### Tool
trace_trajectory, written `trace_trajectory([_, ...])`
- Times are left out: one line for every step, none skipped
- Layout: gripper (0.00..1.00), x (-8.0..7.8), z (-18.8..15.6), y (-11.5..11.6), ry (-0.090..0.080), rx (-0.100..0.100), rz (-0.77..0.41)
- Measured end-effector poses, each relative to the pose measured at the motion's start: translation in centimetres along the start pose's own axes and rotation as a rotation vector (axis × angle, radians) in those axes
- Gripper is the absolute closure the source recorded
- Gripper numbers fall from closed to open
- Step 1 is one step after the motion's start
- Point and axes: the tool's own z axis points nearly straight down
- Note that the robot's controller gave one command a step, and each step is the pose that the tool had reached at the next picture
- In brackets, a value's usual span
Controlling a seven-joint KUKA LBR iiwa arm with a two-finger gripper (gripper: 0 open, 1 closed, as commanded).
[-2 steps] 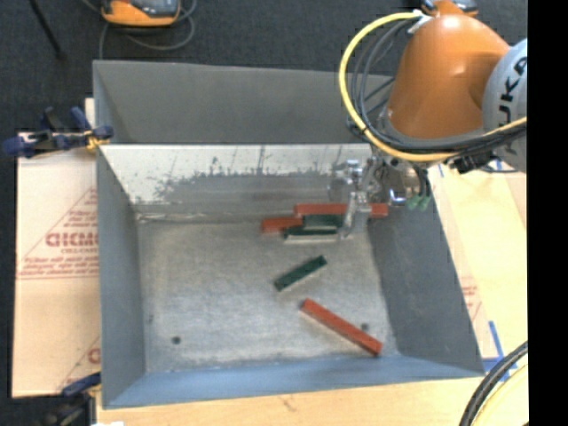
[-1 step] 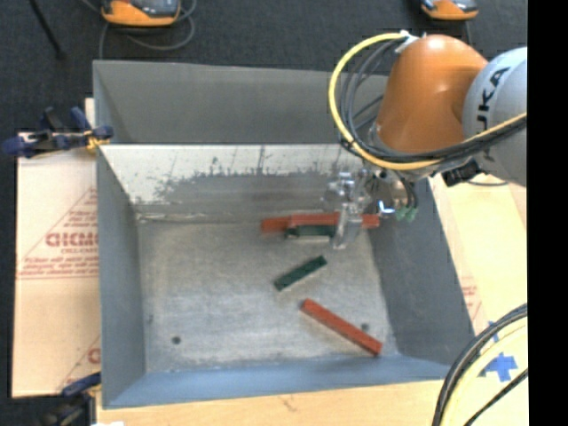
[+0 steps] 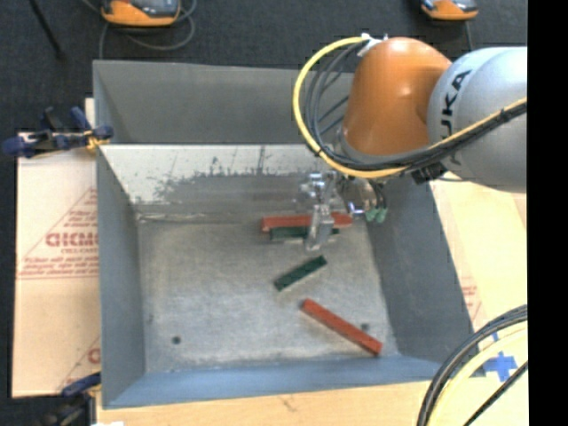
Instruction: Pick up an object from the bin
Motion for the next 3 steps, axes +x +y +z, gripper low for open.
trace_trajectory([1.00, 0.9, 1.5, 2.7, 0.000, -0.001, -0.006])
trace_trajectory([1.00, 1.5, -0.6, 10.2, -0.006, -0.002, -0.050])
trace_trajectory([1.00, 6.5, 2.3, 12.3, 0.004, 0.001, -0.082])
